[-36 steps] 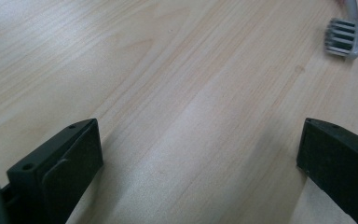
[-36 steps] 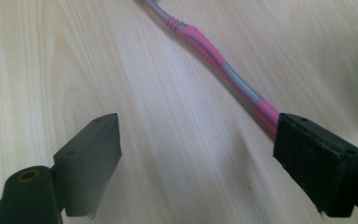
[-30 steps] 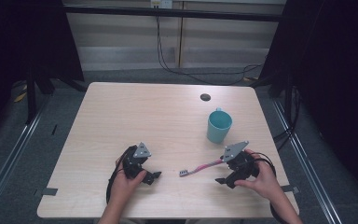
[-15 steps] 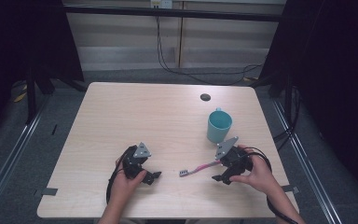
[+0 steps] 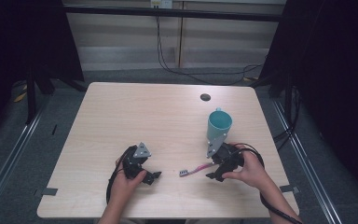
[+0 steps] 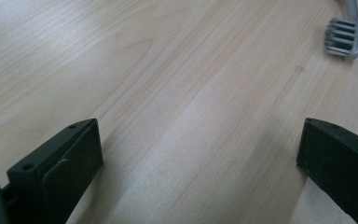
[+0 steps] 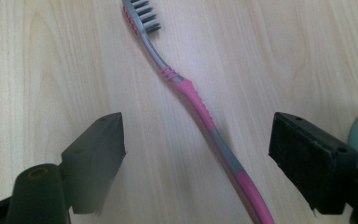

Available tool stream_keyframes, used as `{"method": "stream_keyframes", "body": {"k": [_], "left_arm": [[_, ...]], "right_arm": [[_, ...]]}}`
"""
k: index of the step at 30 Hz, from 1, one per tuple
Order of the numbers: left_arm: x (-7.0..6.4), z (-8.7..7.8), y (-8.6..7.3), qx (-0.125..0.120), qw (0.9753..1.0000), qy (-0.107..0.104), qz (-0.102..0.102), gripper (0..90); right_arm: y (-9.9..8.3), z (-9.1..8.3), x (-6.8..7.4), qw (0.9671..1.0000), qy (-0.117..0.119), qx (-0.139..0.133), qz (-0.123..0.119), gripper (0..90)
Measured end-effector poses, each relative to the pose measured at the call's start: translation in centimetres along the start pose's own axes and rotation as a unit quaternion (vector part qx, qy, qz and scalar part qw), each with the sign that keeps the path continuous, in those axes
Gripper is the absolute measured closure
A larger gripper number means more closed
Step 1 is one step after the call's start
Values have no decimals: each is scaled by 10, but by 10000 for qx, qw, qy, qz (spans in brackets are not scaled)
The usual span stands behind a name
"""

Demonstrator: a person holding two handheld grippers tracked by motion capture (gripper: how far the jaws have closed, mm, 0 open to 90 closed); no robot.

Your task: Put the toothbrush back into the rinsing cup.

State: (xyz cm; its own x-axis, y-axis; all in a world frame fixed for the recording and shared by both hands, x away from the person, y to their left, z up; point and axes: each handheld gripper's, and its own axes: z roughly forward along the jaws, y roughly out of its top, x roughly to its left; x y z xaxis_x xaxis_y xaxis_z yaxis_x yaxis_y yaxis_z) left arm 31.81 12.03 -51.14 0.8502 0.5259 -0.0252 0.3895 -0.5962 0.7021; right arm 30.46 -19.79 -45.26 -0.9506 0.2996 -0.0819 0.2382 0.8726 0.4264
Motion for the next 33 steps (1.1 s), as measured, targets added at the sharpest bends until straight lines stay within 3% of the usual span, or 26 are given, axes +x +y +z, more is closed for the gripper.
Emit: {"method": "stream_keyframes", "body": {"k": [18, 33], "left_arm": [[0, 0, 0, -20, 10000, 34, 27, 2], [-1, 0, 0, -7, 10000, 34, 1, 2]], "right_arm": [[16, 10, 0, 9995, 5, 214, -223, 186], [23, 20, 1, 9979, 126, 371, -524, 309]]}}
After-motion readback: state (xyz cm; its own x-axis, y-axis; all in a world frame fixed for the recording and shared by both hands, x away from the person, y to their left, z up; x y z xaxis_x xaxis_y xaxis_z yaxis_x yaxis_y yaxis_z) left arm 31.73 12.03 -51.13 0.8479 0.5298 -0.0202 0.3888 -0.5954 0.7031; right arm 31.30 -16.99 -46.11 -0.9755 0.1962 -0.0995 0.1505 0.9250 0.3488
